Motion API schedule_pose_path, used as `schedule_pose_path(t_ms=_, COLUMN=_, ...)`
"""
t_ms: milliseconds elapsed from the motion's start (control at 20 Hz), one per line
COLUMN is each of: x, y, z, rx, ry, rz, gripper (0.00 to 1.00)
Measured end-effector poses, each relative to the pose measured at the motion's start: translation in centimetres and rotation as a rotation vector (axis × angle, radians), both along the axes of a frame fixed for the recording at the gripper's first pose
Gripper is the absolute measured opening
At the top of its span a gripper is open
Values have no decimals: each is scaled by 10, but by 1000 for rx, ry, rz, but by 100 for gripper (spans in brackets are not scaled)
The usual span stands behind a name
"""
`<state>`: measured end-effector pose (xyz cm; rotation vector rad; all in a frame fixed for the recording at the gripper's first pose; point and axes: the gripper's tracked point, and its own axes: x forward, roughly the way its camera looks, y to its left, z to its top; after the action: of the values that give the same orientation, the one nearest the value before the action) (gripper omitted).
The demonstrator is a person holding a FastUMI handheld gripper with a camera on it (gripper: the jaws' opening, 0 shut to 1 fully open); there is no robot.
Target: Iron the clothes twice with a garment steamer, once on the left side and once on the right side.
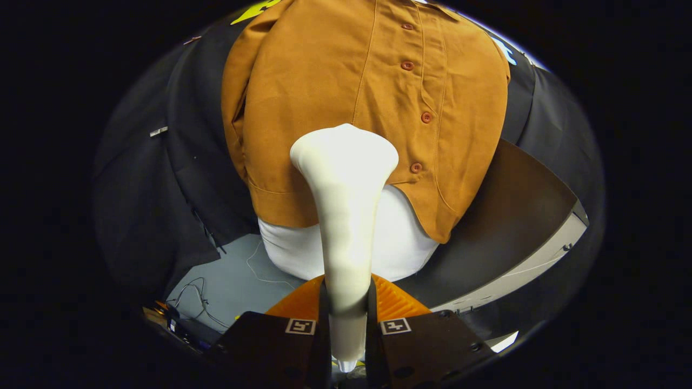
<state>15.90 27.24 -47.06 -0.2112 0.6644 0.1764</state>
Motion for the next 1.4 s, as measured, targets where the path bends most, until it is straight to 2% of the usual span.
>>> schedule_pose_path(t_ms=650, x=-33, y=-38, z=100, rx=88, ry=-150, rz=44, gripper=28)
schedule_pose_path(t_ms=1400, x=-80, y=-112, z=267, rx=190, ry=-386, rz=5, gripper=28)
